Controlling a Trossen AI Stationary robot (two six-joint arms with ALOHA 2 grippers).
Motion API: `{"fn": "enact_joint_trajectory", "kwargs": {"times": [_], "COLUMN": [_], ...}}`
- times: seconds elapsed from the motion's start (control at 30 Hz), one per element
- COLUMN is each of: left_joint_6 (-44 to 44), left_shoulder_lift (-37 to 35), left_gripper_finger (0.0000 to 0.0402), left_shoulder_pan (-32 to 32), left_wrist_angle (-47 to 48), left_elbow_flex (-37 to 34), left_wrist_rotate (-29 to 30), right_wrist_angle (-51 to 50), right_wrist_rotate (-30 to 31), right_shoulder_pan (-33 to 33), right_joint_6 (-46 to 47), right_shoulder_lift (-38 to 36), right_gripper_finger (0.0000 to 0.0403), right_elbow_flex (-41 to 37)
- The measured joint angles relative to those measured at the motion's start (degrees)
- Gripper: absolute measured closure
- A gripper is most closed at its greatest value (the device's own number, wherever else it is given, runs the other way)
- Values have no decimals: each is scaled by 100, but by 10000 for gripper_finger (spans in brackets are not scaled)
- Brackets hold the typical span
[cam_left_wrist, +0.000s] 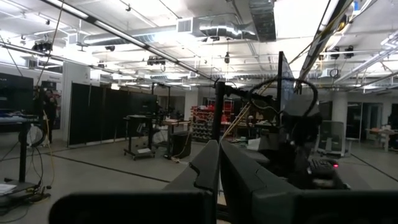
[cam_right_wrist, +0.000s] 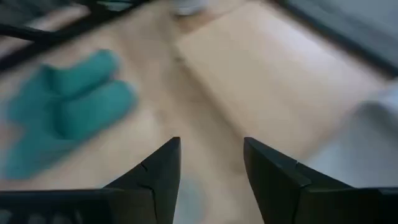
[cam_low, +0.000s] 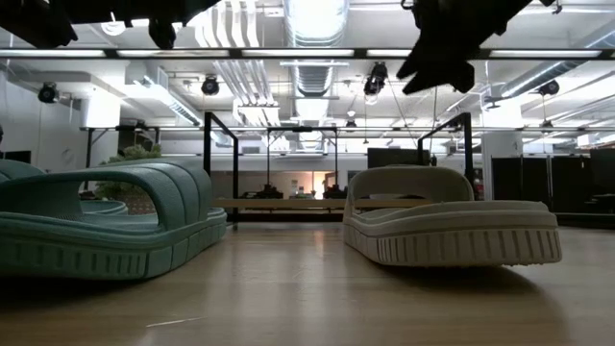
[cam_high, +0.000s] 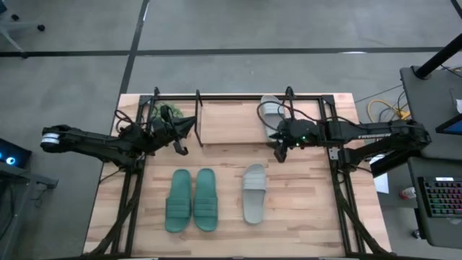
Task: Pick and place slides into the shelf
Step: Put the gray slide on the shelf
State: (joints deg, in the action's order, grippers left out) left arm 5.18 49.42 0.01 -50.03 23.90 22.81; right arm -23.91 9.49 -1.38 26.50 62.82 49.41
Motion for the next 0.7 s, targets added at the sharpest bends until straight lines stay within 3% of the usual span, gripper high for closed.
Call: {"fn": "enact_joint_trajectory", "kwargs": {"times": [0.2,0.33,0.7], "left_joint_6": [-1,-1,-25], "left_shoulder_lift": [80,81,79], "left_gripper_finger": [402,402,402], "left_shoulder_pan": [0,0,-2], "left_wrist_angle": [-4,-5,-1], "left_elbow_flex": [0,0,0], "left_wrist_rotate": [-2,-2,-2], "right_wrist_angle": [358,601,1830], "right_wrist_rotate": [-1462,-2086,-2211], "right_shoulder_pan": [7,158,1197], "right_joint_6": [803,1227,2066], "right_shoulder_lift": [-93,-93,-93], "right_gripper_finger": [236,236,236], "right_elbow_flex": [2,2,2]}}
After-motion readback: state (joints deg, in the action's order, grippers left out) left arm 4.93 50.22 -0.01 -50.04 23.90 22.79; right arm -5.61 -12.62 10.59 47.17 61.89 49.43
